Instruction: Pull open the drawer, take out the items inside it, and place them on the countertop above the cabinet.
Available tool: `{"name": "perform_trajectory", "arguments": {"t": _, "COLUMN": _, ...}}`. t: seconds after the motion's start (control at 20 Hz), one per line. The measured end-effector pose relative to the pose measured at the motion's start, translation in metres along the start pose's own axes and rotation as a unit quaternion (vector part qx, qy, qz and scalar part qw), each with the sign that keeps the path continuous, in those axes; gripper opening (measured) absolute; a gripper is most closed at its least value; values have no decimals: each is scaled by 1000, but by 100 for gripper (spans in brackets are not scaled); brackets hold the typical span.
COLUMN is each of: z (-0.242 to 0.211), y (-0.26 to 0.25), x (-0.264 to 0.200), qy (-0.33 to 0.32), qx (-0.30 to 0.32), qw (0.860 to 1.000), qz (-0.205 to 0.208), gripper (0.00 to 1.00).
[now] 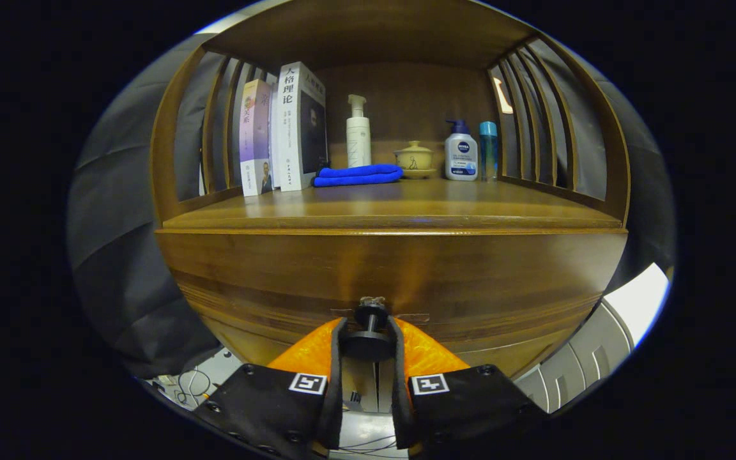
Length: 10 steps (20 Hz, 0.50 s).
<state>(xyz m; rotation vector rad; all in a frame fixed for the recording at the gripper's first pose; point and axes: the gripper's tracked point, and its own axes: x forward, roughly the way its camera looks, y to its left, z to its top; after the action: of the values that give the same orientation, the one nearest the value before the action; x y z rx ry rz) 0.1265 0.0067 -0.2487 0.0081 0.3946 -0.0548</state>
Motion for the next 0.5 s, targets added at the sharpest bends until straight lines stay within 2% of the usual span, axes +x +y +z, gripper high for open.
{"name": "perform_trajectory", "arguments": {"t": 0.5, "z": -7, "y": -1, "x": -13, "qy": -11, "qx": -27, "qw": 1000, "qz": -9, "gripper": 34}}
